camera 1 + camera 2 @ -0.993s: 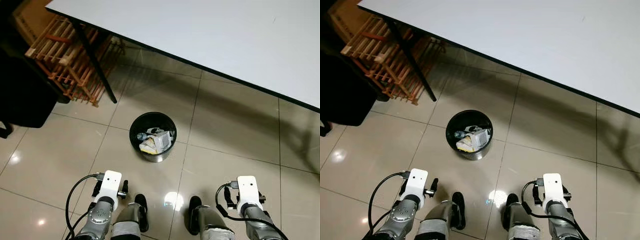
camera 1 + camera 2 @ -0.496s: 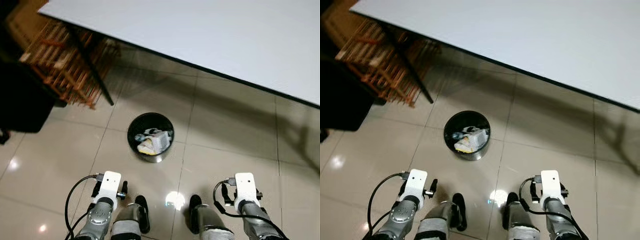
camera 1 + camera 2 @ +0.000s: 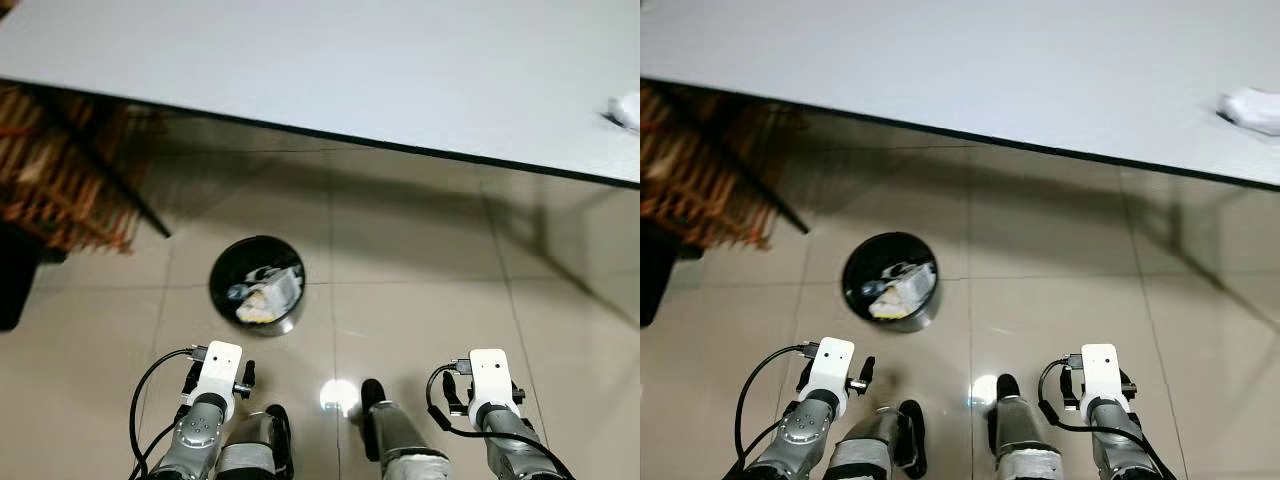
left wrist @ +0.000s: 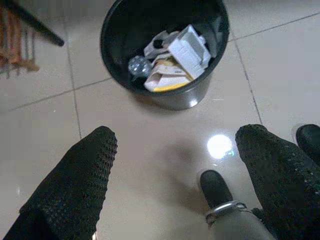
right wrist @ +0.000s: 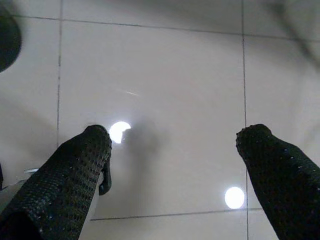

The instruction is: Picking trash to rubbish bin

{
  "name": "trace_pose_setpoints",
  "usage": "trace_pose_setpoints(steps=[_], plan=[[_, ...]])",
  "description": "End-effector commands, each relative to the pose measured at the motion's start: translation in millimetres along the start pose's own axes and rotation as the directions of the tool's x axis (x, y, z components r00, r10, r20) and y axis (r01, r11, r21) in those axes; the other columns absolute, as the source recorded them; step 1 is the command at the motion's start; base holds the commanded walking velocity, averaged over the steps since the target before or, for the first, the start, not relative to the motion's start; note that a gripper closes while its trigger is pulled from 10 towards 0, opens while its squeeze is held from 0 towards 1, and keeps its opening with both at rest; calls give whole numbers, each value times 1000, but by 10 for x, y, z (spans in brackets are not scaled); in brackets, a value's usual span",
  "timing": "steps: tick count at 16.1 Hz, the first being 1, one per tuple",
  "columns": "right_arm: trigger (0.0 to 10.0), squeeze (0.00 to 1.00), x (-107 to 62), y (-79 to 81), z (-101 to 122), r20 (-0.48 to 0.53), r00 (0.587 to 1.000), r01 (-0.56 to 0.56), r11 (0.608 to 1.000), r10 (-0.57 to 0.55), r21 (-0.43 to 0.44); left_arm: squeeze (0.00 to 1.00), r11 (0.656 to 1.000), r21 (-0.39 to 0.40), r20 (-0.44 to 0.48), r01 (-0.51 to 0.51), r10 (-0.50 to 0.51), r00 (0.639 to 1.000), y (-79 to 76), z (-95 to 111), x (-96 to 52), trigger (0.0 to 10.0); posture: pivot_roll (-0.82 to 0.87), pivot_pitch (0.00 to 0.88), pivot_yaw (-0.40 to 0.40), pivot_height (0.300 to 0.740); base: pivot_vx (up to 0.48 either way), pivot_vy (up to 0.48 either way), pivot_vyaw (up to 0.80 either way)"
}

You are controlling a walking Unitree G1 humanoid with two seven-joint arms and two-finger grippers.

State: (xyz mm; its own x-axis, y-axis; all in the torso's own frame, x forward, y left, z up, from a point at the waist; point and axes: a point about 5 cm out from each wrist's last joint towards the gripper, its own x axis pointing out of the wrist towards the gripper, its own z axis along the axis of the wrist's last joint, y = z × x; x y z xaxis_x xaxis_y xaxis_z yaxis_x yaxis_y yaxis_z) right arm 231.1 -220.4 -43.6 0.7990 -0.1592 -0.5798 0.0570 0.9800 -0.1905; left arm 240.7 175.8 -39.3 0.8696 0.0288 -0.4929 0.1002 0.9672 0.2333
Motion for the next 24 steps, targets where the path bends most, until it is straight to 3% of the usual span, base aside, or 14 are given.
trace_pose_setpoints(steps=[1, 11, 24], plan=[[10000, 0, -47, 19, -154, -61, 998, -9, 1000, 10, 9, 0, 1000, -6, -55, -1, 1, 999, 32, -147, -60, 10000, 46, 333, 71, 740, 0, 0, -788], [10000, 0, -45, 36, -144, -53, 999, -10, 1000, 11, 19, 0, 999, 36, -60, 6, -3, 998, 33, -152, -59, 10000, 49, 329, 75, 740, 0, -48, -766], [10000, 0, -35, 47, -116, -43, 999, -10, 1000, 11, 22, 0, 999, 40, -59, 7, -5, 998, 44, -131, -45, 10000, 44, 303, 82, 740, 0, -398, 0]])
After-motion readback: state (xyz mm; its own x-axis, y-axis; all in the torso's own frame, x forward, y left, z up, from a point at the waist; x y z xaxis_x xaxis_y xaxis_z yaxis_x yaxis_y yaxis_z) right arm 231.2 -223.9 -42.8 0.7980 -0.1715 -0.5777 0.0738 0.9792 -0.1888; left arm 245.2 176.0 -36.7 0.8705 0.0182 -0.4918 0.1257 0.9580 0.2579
